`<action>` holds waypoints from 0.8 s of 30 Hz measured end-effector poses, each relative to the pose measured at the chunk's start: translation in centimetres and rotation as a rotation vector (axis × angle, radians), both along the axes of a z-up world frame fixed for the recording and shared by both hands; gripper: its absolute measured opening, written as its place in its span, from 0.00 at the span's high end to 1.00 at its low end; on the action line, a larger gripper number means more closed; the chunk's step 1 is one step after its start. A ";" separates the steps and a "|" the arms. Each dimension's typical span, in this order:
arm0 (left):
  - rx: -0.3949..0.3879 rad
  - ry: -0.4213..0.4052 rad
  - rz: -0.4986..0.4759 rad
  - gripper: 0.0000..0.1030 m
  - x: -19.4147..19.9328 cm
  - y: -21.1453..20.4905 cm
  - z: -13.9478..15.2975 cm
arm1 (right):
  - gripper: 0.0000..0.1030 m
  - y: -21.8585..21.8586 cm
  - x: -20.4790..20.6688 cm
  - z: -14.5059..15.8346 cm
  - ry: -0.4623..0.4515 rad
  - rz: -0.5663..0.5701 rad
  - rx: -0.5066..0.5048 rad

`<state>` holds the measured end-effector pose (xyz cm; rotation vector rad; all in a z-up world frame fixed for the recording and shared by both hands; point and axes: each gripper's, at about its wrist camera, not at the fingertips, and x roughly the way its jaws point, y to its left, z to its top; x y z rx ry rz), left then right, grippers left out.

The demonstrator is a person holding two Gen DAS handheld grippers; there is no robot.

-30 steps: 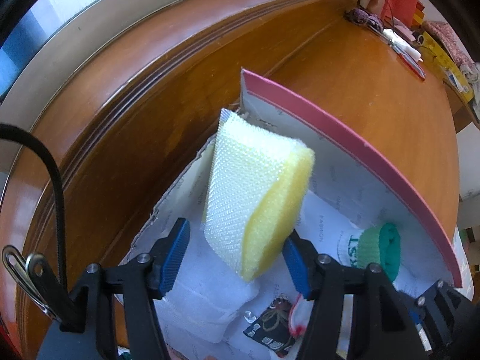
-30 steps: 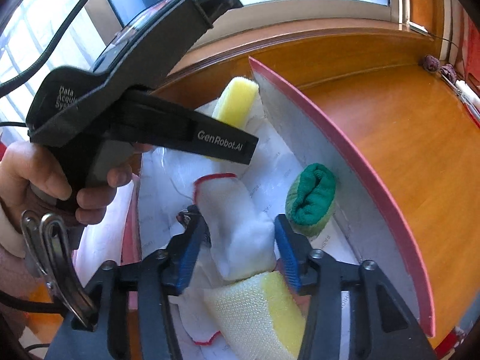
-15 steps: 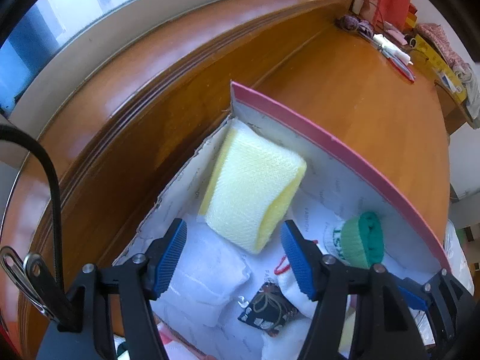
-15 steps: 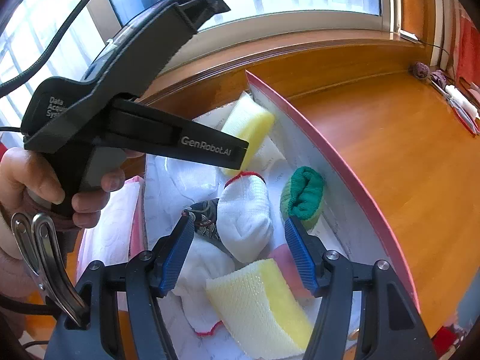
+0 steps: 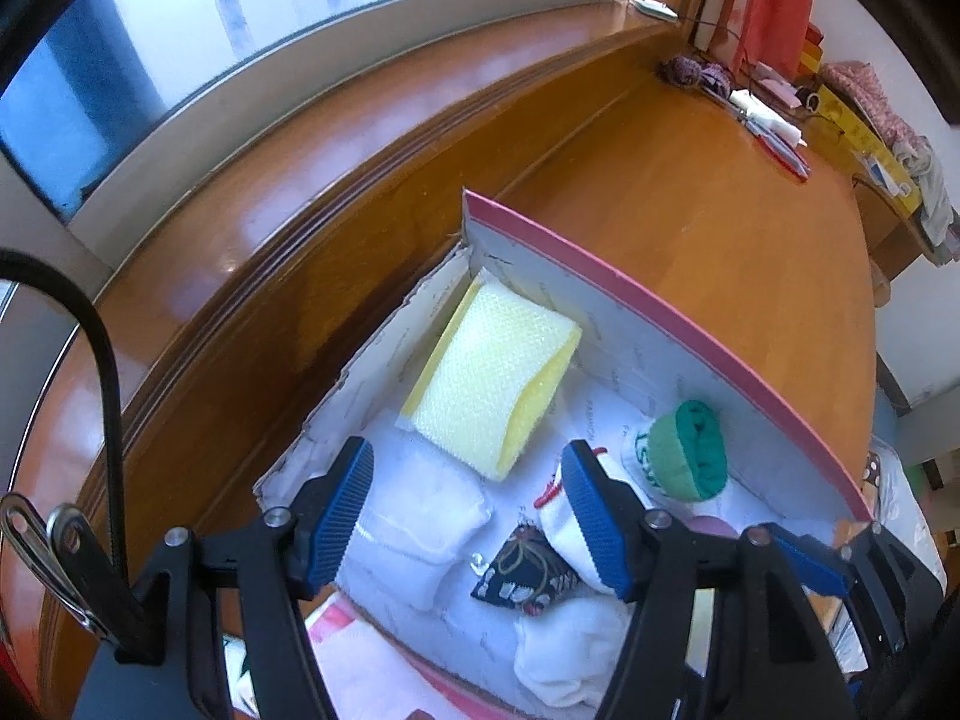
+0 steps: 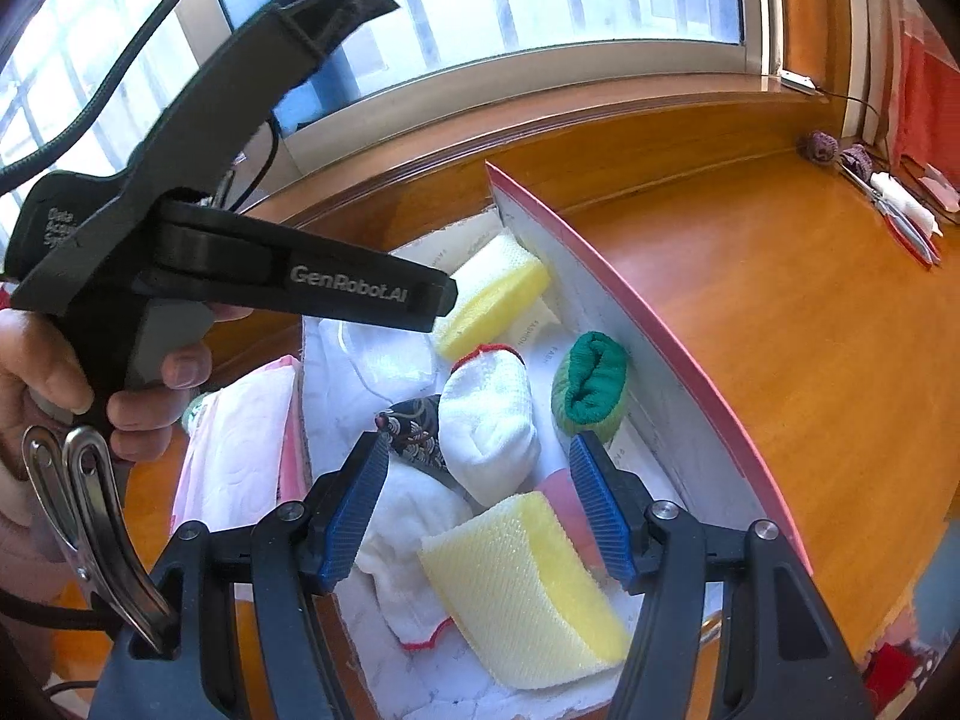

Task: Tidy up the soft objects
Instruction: 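Open the left gripper to drop the sponge while the right gripper releases the sock into the box, then withdraw both grippers from the box toward the remaining items on the table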

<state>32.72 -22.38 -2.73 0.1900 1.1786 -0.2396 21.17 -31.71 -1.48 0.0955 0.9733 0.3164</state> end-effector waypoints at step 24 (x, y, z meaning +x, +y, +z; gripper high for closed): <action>-0.060 -0.080 0.110 0.33 -6.6 4.4 4.7 | 0.37 2.0 -3.7 3.1 -0.081 0.039 -0.012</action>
